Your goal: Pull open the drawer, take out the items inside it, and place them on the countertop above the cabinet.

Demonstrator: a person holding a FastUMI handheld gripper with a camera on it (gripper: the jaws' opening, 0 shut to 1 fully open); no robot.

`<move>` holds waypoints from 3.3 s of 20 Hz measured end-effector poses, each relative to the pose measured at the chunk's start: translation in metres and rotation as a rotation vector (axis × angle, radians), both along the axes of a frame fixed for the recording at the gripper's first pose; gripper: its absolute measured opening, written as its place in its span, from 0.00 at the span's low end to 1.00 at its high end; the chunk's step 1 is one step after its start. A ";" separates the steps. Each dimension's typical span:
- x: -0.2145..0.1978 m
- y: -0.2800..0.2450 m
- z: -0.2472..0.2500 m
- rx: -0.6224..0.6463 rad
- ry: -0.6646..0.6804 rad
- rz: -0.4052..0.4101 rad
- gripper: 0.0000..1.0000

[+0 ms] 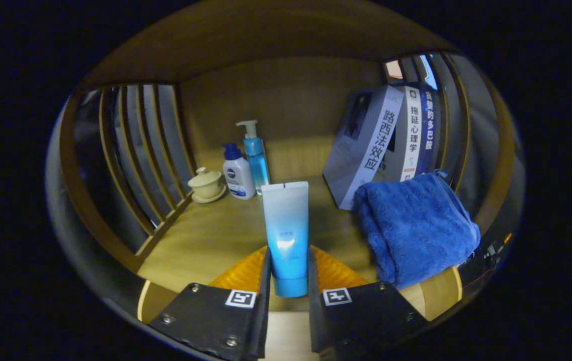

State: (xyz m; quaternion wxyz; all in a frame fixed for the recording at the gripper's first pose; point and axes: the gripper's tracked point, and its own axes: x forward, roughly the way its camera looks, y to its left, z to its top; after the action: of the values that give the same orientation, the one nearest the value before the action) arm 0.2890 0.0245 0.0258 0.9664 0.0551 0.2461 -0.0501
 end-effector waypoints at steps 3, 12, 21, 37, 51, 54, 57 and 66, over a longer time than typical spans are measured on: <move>0.010 0.001 -0.016 0.006 0.016 -0.005 0.35; 0.018 0.000 -0.035 -0.039 0.024 0.007 0.38; -0.016 0.007 -0.010 -0.007 -0.031 0.011 1.00; -0.217 0.021 0.044 0.009 -0.229 0.047 1.00; -0.356 -0.003 -0.029 -0.064 -0.387 -0.012 1.00; -0.359 0.008 -0.067 -0.078 -0.344 0.008 1.00; -0.357 0.024 -0.093 -0.104 -0.322 0.067 1.00; -0.316 0.017 -0.148 -0.110 -0.268 0.034 1.00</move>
State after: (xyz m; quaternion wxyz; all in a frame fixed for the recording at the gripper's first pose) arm -0.0272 0.0414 -0.1218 0.9928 0.0039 0.1128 -0.0392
